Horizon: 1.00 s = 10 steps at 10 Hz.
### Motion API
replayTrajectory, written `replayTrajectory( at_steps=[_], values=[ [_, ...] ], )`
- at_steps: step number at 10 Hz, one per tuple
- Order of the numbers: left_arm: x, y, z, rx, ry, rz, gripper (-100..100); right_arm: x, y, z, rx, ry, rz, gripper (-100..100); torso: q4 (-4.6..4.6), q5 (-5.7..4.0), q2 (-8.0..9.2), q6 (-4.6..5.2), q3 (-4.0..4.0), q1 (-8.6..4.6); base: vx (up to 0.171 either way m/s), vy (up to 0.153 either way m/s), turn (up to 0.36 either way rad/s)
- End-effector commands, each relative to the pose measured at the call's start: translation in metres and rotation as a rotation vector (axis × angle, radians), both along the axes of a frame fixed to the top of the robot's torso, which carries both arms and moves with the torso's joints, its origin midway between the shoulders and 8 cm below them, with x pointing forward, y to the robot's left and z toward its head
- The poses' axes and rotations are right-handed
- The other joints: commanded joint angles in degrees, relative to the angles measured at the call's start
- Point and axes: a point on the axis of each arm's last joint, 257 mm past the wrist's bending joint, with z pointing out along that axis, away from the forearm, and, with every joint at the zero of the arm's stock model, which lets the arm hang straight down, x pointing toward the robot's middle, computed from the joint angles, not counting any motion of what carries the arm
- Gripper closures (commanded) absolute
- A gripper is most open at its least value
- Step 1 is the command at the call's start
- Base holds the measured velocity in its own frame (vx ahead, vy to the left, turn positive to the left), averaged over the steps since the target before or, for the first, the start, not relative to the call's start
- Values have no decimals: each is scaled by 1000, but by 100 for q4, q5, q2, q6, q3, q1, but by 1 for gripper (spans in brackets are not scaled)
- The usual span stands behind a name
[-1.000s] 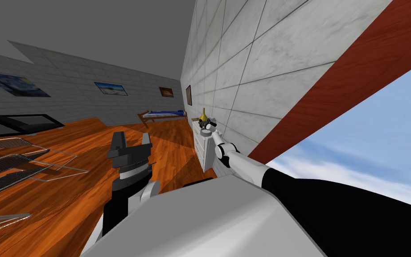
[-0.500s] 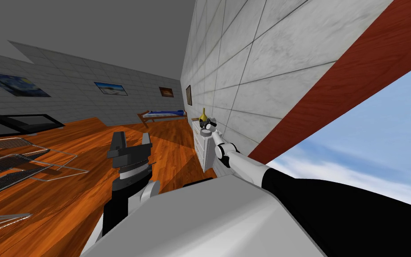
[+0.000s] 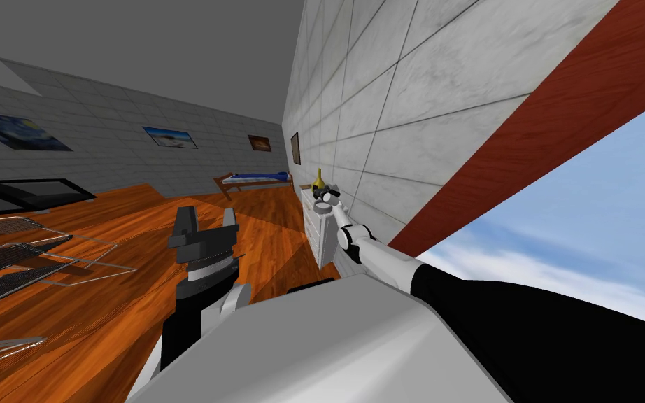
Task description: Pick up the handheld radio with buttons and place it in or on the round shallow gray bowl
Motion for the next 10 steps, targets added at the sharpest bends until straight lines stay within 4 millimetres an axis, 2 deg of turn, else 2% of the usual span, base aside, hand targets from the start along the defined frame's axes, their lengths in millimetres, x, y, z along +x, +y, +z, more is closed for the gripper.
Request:
replayTrajectory(
  at_steps=[1, 2, 3, 4, 6, 7, 9, 10],
  values=[
    [0, 0, 0, 0, 0, 0, 0, 6, 0, 19, -20, -29, 9, 100, 0, 0, 0, 0, 0, 0, -37, 11, -46],
    [0, 0, 0, 0, 0, 0, 0, 5, 0, 19, -12, -28, 11, 100, -2, 1, 7, -4, 2, 3, -23, 4, 13],
    [0, 0, 0, 0, 0, 0, 0, 4, 15, 53, -35, -82, 39, 100, -4, 2, 5, -6, 0, 4, -36, -25, -84],
    [0, 0, 0, 0, 0, 0, 0, 3, 22, 65, -41, -101, 49, 100, 6, 2, 12, -2, 9, -6, -41, -41, -100],
    [0, 0, 0, 0, 0, 0, 0, -4, 45, 110, -60, -172, 90, 100, 10, 1, 27, -4, 18, -15, -48, -57, -119],
    [0, 0, 0, 0, 0, 0, 0, -6, 50, 120, -62, -188, 98, 100, 17, 0, 34, 1, 25, -19, -35, -63, -102],
    [0, 0, 0, 0, 0, 0, 0, -6, 50, 120, -62, -188, 98, 100, 7, 3, 26, -6, 17, -11, -15, -32, 2],
    [0, 0, 0, 0, 0, 0, 0, -13, 63, 149, -61, -231, 119, 100, 3, 5, 15, -6, 10, 0, -33, -60, -158]
  ],
)
